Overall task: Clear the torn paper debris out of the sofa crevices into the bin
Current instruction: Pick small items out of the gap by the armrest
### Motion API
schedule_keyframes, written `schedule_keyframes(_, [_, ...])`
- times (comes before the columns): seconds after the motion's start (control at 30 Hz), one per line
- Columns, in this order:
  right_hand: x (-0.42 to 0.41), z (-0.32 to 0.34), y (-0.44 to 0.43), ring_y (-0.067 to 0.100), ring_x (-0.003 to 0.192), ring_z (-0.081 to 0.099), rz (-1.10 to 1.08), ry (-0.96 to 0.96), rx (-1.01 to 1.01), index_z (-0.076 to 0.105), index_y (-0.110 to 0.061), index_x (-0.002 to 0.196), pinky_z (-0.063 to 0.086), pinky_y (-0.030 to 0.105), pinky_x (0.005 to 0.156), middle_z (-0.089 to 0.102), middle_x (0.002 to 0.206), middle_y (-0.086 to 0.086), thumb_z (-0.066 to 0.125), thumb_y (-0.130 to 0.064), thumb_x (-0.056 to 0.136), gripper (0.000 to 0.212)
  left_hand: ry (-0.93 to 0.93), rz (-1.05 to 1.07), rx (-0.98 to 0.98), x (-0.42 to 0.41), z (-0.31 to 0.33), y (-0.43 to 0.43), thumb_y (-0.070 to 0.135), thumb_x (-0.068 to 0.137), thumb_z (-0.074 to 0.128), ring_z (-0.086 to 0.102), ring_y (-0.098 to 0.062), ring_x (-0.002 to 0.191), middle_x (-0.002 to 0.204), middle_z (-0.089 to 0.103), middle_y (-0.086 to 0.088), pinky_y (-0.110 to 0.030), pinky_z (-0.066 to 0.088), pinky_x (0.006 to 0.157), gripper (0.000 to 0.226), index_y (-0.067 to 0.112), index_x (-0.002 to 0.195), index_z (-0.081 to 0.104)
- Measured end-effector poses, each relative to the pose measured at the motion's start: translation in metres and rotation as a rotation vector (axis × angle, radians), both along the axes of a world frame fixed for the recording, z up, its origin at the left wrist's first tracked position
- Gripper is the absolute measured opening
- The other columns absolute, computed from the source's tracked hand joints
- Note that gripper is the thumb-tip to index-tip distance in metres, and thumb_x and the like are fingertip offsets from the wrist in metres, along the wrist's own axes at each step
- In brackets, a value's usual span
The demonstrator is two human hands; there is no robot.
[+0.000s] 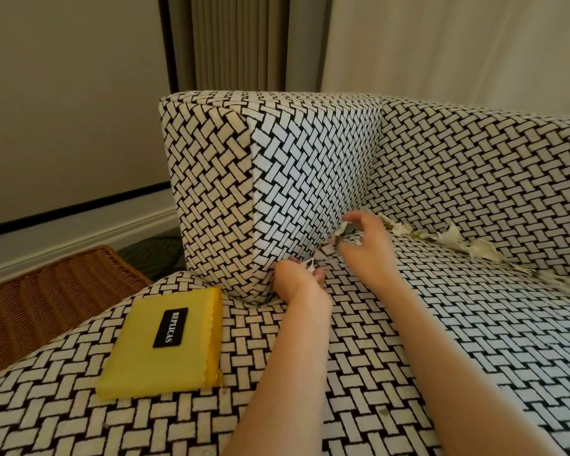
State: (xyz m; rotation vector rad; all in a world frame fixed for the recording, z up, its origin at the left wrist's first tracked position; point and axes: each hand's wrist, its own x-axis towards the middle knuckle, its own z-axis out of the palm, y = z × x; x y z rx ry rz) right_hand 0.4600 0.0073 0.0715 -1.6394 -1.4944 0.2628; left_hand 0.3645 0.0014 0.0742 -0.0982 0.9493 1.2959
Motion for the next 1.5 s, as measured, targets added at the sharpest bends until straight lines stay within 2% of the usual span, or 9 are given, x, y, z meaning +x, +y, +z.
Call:
schedule_keyframes(0.13, [-0.002,-0.012,0.02,0.026,0.137,0.023,0.079,-0.166,-0.355,0.017,-0.009,0.145,0.023,0.036,0.111,0.023,0.15,0.009,0.07,-0.027,0.075,0.09,-0.046,-0.035,0.013,-0.001,0.002,-0.004,0.004,0.089,0.022,0.025,-0.008,0.023,0.064,0.032,-0.003,-0.012,0.016,0.029,0.03,0.015,0.065,0.036])
schedule_keyframes(0.4, [-0.012,-0.017,0.05,0.029,0.096,0.058,-0.181,-0.406,-0.33,0.057,-0.005,0.106,0.042,0.03,0.071,0.063,0.105,0.014,0.053,-0.018,0.089,0.022,-0.008,-0.048,-0.034,-0.002,-0.004,0.008,0.003,0.089,0.022,0.023,-0.009,0.014,0.06,0.032,-0.006,-0.012,0.017,0.03,0.032,0.014,0.062,0.035])
schedule_keyframes(0.53, [-0.011,-0.012,0.05,0.03,0.096,0.059,-0.229,-0.522,-0.241,0.062,-0.006,0.107,0.045,0.031,0.074,0.065,0.105,0.015,0.049,-0.006,0.09,0.021,0.003,-0.084,0.006,-0.001,-0.003,0.006,0.001,0.091,0.022,0.028,-0.011,0.025,0.06,0.032,-0.006,-0.016,0.02,0.033,0.032,0.01,0.063,0.034])
schedule_keyframes(0.73, [0.019,-0.005,0.039,0.016,0.078,0.06,-0.129,0.028,-0.059,0.063,-0.006,0.115,0.045,0.017,0.067,0.063,0.106,0.002,0.061,-0.009,0.086,0.029,-0.062,-0.324,0.232,0.0,-0.003,0.008,0.006,0.095,0.03,0.03,-0.009,0.05,0.068,0.042,-0.004,-0.016,0.026,0.038,0.025,0.008,0.078,0.048])
schedule_keyframes(0.93, [0.037,0.033,0.017,0.016,0.07,0.066,0.239,0.608,-0.207,0.06,0.002,0.11,0.056,0.017,0.062,0.067,0.092,0.015,0.058,0.002,0.083,0.027,-0.204,-0.297,0.195,0.003,0.0,0.018,0.005,0.096,0.031,0.051,-0.022,0.081,0.097,0.05,-0.019,-0.031,0.047,0.077,0.021,0.002,0.083,0.048])
schedule_keyframes(1.03, [0.024,0.053,0.007,0.012,0.069,0.067,0.442,0.274,-0.436,0.064,-0.01,0.1,0.054,0.016,0.06,0.069,0.09,0.01,0.061,-0.002,0.082,0.02,-0.211,-0.37,0.234,0.004,-0.001,0.017,0.012,0.098,0.027,0.056,-0.029,0.094,0.105,0.055,-0.019,-0.048,0.039,0.094,0.03,0.003,0.089,0.054])
schedule_keyframes(1.13, [0.007,0.055,0.01,0.009,0.078,0.065,0.47,-0.227,-0.605,0.065,-0.017,0.109,0.054,0.02,0.074,0.07,0.094,0.0,0.074,-0.015,0.074,0.036,-0.301,-0.415,0.28,0.001,0.003,0.013,0.017,0.098,0.022,0.057,-0.035,0.095,0.1,0.059,-0.022,-0.05,0.046,0.078,0.039,-0.002,0.094,0.056])
schedule_keyframes(1.3, [0.005,0.062,0.009,0.01,0.089,0.064,0.415,-0.22,-0.505,0.06,-0.02,0.117,0.051,0.027,0.087,0.064,0.106,-0.005,0.078,-0.027,0.069,0.052,-0.382,-0.372,0.323,-0.002,0.004,0.012,0.013,0.099,0.023,0.06,-0.033,0.085,0.093,0.061,-0.024,-0.044,0.057,0.055,0.037,-0.004,0.094,0.056])
schedule_keyframes(1.5, [-0.019,0.059,0.01,0.002,0.065,0.06,0.353,-0.403,-0.288,0.071,-0.012,0.078,0.052,0.014,0.069,0.065,0.07,-0.008,0.071,-0.01,0.076,0.003,-0.31,-0.279,0.25,-0.001,0.005,0.011,0.005,0.097,0.028,0.054,-0.023,0.07,0.079,0.056,-0.016,-0.038,0.05,0.08,0.029,0.001,0.083,0.053])
